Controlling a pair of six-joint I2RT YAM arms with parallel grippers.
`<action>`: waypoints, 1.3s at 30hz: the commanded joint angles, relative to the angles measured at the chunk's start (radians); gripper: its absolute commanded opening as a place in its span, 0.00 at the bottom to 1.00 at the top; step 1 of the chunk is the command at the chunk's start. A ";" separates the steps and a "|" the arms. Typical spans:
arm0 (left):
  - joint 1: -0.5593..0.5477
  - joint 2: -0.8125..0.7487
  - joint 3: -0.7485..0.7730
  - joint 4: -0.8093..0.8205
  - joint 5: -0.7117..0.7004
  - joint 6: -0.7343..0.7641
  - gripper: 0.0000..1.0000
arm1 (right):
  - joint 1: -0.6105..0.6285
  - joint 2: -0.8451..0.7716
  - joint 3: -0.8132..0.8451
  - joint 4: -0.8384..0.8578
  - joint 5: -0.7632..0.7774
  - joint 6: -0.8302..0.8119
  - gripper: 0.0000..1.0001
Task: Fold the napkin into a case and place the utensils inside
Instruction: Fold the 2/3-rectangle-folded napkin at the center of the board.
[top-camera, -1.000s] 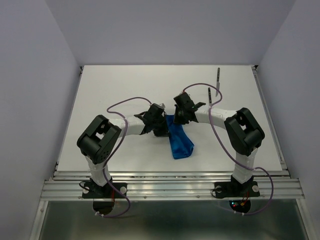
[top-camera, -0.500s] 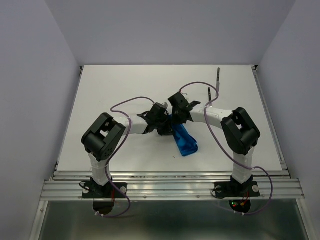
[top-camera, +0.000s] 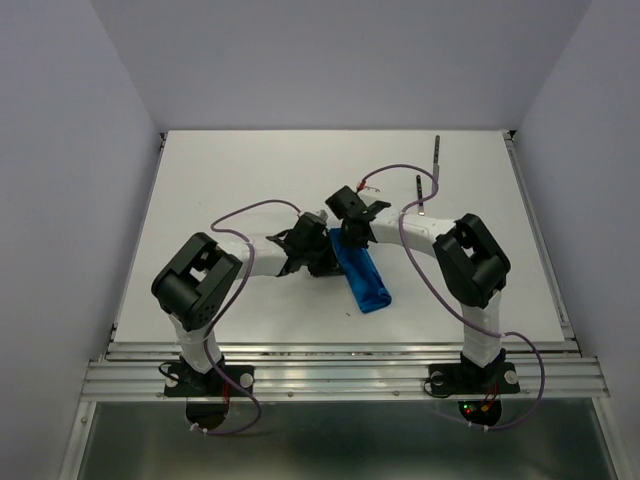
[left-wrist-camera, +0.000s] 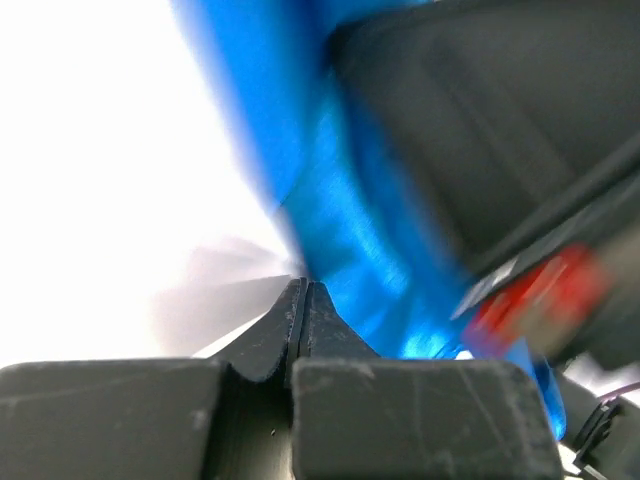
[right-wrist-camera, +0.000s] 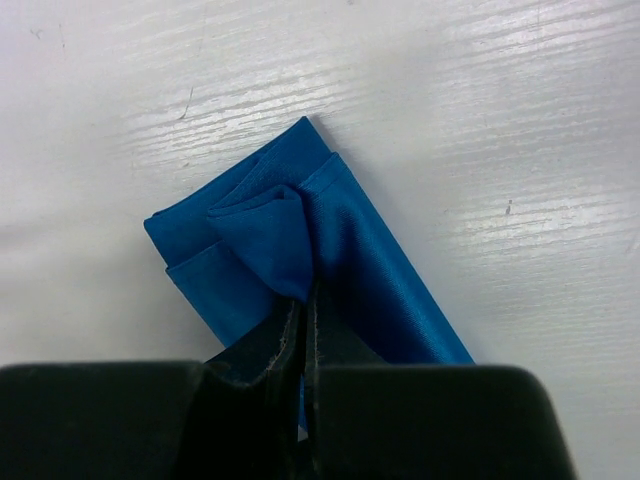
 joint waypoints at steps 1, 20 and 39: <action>-0.006 -0.113 -0.092 -0.055 -0.057 -0.015 0.00 | 0.005 0.051 0.031 -0.100 0.112 0.079 0.01; -0.067 -0.270 -0.183 0.033 0.005 -0.126 0.99 | 0.014 0.148 0.163 -0.266 0.129 0.196 0.01; -0.137 -0.222 -0.172 0.164 0.023 -0.172 0.99 | 0.014 0.158 0.172 -0.255 0.108 0.176 0.01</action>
